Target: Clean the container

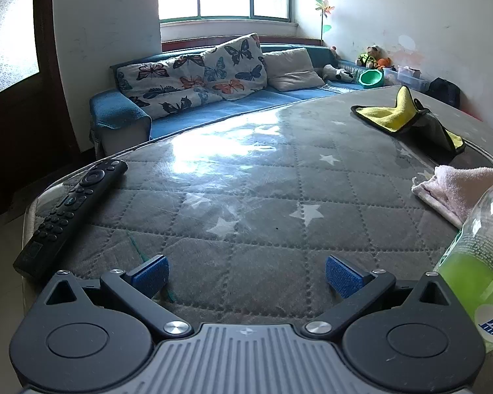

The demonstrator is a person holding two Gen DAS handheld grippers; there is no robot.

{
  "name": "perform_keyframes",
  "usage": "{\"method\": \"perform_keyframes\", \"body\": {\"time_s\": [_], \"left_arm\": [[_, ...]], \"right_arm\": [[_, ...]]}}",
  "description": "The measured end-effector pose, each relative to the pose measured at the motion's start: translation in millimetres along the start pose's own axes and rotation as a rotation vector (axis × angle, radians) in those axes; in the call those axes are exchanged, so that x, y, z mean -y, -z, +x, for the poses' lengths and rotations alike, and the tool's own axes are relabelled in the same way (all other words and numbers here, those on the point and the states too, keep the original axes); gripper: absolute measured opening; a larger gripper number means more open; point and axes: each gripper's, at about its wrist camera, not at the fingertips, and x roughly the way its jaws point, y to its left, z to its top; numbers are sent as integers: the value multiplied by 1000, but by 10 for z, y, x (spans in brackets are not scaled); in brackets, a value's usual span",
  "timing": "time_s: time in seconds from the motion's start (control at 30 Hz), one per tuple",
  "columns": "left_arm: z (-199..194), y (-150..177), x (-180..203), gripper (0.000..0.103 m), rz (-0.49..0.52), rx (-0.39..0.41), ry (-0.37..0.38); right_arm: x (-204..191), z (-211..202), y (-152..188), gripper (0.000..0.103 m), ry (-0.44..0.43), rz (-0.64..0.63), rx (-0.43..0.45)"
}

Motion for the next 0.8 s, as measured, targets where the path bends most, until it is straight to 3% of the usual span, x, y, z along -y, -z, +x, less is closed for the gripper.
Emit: {"method": "perform_keyframes", "body": {"time_s": [0.8], "left_arm": [[13, 7, 4, 103, -3, 5, 2]], "right_arm": [[13, -2, 16, 103, -4, 7, 4]]}}
